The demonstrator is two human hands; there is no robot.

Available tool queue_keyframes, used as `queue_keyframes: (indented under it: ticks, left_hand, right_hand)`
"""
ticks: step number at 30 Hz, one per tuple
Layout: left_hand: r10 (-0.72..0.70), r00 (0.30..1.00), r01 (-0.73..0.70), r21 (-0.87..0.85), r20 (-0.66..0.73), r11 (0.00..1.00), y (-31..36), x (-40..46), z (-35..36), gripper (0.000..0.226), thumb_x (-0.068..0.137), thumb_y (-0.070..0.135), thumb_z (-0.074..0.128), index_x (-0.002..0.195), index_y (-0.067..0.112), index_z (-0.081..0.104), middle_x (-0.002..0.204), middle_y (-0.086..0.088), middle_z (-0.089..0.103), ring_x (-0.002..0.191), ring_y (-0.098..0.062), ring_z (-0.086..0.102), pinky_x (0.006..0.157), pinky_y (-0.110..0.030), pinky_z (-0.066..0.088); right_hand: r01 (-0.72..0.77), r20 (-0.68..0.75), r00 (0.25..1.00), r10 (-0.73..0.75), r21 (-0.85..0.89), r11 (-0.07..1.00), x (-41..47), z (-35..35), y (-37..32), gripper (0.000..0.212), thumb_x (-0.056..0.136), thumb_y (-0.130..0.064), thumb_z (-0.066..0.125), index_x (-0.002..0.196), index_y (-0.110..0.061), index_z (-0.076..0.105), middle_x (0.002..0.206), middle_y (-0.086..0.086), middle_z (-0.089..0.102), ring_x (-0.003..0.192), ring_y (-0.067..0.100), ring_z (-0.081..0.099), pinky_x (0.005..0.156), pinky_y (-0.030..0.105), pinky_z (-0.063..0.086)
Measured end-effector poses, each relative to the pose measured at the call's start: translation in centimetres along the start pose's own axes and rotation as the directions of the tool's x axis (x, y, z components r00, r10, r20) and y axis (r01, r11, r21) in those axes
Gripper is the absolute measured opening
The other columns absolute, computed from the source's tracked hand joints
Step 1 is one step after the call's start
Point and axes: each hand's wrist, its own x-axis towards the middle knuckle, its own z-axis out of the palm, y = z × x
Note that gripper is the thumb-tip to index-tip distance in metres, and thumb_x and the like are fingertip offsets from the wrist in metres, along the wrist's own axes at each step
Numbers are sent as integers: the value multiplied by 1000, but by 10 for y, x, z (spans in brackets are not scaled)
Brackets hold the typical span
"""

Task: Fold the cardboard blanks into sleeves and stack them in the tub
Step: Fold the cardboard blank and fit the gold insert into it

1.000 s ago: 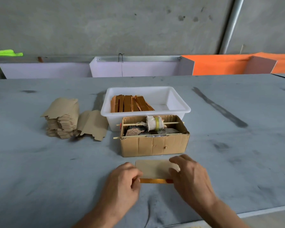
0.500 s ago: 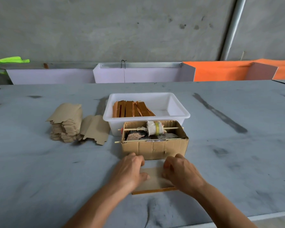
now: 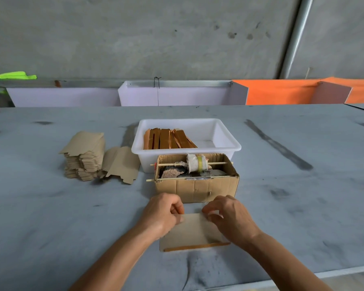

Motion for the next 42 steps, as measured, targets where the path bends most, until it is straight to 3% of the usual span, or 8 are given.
queue_keyframes:
  ticks: [7, 14, 21, 26, 31, 35, 39, 42]
  left_hand:
    - [41, 999, -41, 2, 18, 999, -8, 1, -2, 15, 79, 7, 70, 81, 21, 69, 66, 11, 60, 62, -3, 55, 63, -19, 48]
    - [123, 992, -123, 120, 9, 985, -9, -1, 1, 15, 84, 11, 62, 86, 22, 72, 67, 14, 58, 63, 0, 53, 55, -5, 37]
    - [287, 958, -274, 228, -22, 934, -8, -6, 2, 12, 83, 10, 64, 84, 22, 68, 77, 12, 54, 83, -8, 50, 75, -20, 38]
    - [452, 892, -410, 442, 12, 798, -7, -13, 2, 20, 92, 12, 52, 98, 25, 65, 96, 7, 57, 98, -12, 44, 84, -26, 34]
    - [592, 793, -533, 633, 143, 562, 9, -25, -4, 8, 57, 18, 67, 50, 21, 64, 55, 7, 52, 59, -12, 56, 50, -20, 45]
    - [520, 813, -523, 720, 262, 456, 6, -31, 1, 25, 52, 18, 84, 45, 21, 60, 53, 8, 50, 60, -11, 55, 50, -21, 44]
    - [466, 860, -470, 677, 208, 566, 10, -36, 2, 10, 83, 8, 59, 83, 15, 66, 84, -2, 56, 91, -19, 50, 70, -27, 33]
    - [488, 856, -460, 678, 168, 573, 10, -36, 11, 35, 95, 3, 29, 122, 11, 51, 105, -10, 47, 107, -25, 38, 77, -34, 24]
  right_hand:
    - [59, 14, 998, -59, 9, 998, 6, -5, -1, 15, 88, -18, 63, 96, -26, 74, 104, -11, 67, 94, 6, 47, 78, 17, 42]
    - [145, 95, 985, -145, 2, 989, 6, -6, 1, 21, 91, -15, 58, 104, -26, 71, 109, -10, 63, 97, 7, 45, 80, 16, 41]
    - [267, -30, 963, -269, -41, 963, 0, -3, 0, 18, 77, 1, 69, 78, -17, 72, 80, -4, 65, 78, 14, 51, 65, 17, 41]
    - [416, -130, 882, -454, -241, 877, -3, 0, -3, 28, 57, 4, 82, 58, -18, 64, 59, -3, 56, 57, 19, 52, 49, 22, 43]
    - [437, -51, 868, -495, -397, 807, -7, -1, -5, 29, 46, 1, 82, 57, -21, 67, 60, -5, 55, 59, 16, 53, 47, 24, 43]
    - [417, -2, 883, -469, -456, 787, -14, 0, -8, 24, 46, -9, 84, 57, -26, 70, 58, -7, 55, 59, 15, 54, 46, 23, 43]
    - [347, -13, 921, -389, -424, 837, -19, 0, -9, 29, 39, -10, 81, 59, -29, 72, 58, -9, 56, 57, 12, 55, 47, 22, 47]
    - [330, -39, 927, -374, -391, 859, -21, 1, -15, 33, 39, -8, 79, 63, -30, 71, 54, -8, 52, 54, 13, 53, 44, 22, 44]
